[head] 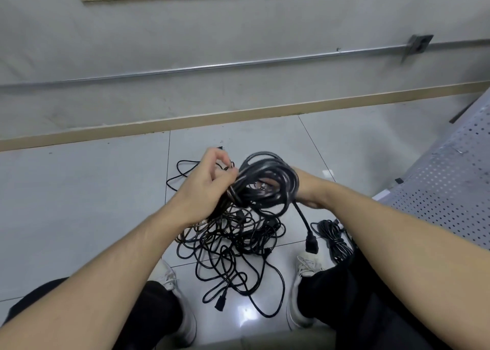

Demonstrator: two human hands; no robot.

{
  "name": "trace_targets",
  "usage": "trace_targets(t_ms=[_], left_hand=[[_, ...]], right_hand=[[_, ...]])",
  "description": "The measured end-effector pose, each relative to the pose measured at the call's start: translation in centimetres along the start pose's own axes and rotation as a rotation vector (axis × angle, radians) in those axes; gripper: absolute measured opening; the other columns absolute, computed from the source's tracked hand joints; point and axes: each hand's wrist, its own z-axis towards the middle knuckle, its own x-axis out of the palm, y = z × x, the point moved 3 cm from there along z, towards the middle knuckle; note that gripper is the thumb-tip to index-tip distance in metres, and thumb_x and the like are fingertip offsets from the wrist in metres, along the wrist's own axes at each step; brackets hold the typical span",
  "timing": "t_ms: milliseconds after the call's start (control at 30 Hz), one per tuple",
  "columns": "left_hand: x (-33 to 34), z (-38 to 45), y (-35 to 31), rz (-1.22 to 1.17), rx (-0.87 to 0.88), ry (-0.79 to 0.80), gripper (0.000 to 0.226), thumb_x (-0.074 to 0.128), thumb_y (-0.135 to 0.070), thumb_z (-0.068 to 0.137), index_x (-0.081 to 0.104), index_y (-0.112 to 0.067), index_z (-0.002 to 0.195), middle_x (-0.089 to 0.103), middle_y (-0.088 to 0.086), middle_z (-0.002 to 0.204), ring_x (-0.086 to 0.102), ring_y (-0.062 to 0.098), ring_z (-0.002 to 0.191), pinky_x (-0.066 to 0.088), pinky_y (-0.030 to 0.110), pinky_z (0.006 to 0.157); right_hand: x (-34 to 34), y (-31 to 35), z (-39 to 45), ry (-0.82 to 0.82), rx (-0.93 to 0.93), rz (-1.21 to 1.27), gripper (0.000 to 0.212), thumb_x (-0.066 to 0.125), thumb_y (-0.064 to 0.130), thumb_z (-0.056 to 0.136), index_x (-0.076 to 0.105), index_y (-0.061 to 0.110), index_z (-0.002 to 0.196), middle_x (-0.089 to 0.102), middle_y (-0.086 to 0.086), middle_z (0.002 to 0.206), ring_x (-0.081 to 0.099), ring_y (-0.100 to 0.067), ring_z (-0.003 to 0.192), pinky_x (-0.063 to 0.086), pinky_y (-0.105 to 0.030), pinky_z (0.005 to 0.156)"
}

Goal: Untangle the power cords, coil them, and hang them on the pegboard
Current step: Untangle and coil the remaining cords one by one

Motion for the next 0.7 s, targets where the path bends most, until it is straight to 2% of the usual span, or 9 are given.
trace_targets(t_ms=[67, 133, 233, 267, 333, 367, 433, 600, 700], left_hand=[[-0.7, 0.2, -0.2, -0.006, -0.029, -0.113, 0.023, 0.049, -0.048, 0.090, 0.054, -0.047, 0.113, 0.059, 0.004, 0.067, 0.055, 0.020, 0.061, 0.042, 0.039, 0.067], [-1.6, 0.5, -0.1, 0.046, -0.061, -0.229, 0.024, 0.045, -0.039, 0.100, 0.058, -0.050, 0.116, 0.066, -0.011, 0.069, 0.061, 0.009, 0.066, 0.045, 0.036, 0.072], [-3.4, 1.0, 0.9, 0.282, -0.157, -0.348, 0.033, 0.040, -0.038, 0.104, 0.062, -0.041, 0.128, 0.069, -0.022, 0.096, 0.062, 0.001, 0.091, 0.044, 0.031, 0.087], [-4.0, 1.1, 1.3, 0.380, -0.195, -0.370, 0.036, 0.037, -0.041, 0.101, 0.065, -0.038, 0.124, 0.069, -0.017, 0.103, 0.062, 0.010, 0.097, 0.045, 0.032, 0.088], [-4.5, 1.4, 2.0, 0.550, -0.266, -0.378, 0.034, 0.035, -0.039, 0.097, 0.065, -0.026, 0.086, 0.070, -0.001, 0.090, 0.059, 0.026, 0.088, 0.044, 0.034, 0.072], [-4.5, 1.5, 2.2, 0.610, -0.304, -0.365, 0.035, 0.035, -0.035, 0.097, 0.055, -0.020, 0.074, 0.065, 0.002, 0.078, 0.055, 0.029, 0.081, 0.040, 0.034, 0.064], [-4.2, 1.7, 2.5, 0.708, -0.371, -0.311, 0.035, 0.036, -0.033, 0.099, 0.053, -0.017, 0.073, 0.060, 0.001, 0.072, 0.054, 0.029, 0.076, 0.037, 0.033, 0.061], [-1.3, 1.7, 2.3, 0.959, -0.308, -0.045, 0.029, 0.036, -0.040, 0.101, 0.062, -0.028, 0.104, 0.070, -0.001, 0.100, 0.057, 0.026, 0.088, 0.040, 0.034, 0.068], [1.5, 1.1, 2.0, 0.992, -0.194, 0.253, 0.026, 0.035, -0.041, 0.104, 0.061, -0.037, 0.109, 0.069, -0.004, 0.104, 0.057, 0.021, 0.092, 0.046, 0.034, 0.074]], right_hand=[[0.8, 0.4, -0.3, -0.017, 0.035, -0.060, 0.025, 0.053, 0.029, 0.101, 0.072, 0.018, 0.088, 0.055, 0.001, 0.065, 0.045, -0.012, 0.063, 0.043, -0.029, 0.055], [1.2, 1.1, -0.5, -0.051, 0.022, -0.199, 0.036, 0.047, 0.047, 0.103, 0.069, 0.026, 0.084, 0.052, 0.007, 0.068, 0.045, -0.007, 0.059, 0.036, -0.022, 0.058], [1.9, 2.3, -1.1, -0.036, -0.120, -0.452, 0.028, 0.045, 0.044, 0.106, 0.063, 0.027, 0.093, 0.058, 0.017, 0.080, 0.053, 0.005, 0.069, 0.037, -0.019, 0.071], [2.3, 2.7, -1.3, -0.021, -0.146, -0.545, 0.025, 0.044, 0.041, 0.107, 0.061, 0.024, 0.099, 0.056, 0.018, 0.082, 0.053, 0.002, 0.076, 0.035, -0.022, 0.074], [3.0, 3.3, -1.8, -0.019, -0.214, -0.717, 0.030, 0.041, 0.041, 0.108, 0.060, 0.017, 0.107, 0.056, 0.014, 0.082, 0.052, -0.013, 0.083, 0.034, -0.029, 0.072], [3.3, 3.7, -2.2, -0.024, -0.257, -0.805, 0.032, 0.039, 0.042, 0.108, 0.060, 0.017, 0.108, 0.058, 0.010, 0.082, 0.051, -0.017, 0.083, 0.036, -0.032, 0.071], [3.7, 4.3, -3.0, -0.034, -0.359, -0.967, 0.033, 0.037, 0.043, 0.107, 0.059, 0.019, 0.104, 0.065, 0.002, 0.089, 0.055, -0.023, 0.083, 0.044, -0.036, 0.072], [2.4, 5.2, -4.8, -0.090, -0.446, -1.040, 0.033, 0.041, 0.049, 0.104, 0.065, 0.029, 0.113, 0.072, 0.008, 0.104, 0.065, -0.022, 0.095, 0.051, -0.037, 0.081], [0.6, 5.5, -4.9, -0.167, -0.353, -0.905, 0.032, 0.057, 0.062, 0.093, 0.072, 0.038, 0.107, 0.073, 0.015, 0.093, 0.064, -0.013, 0.089, 0.045, -0.029, 0.077]])
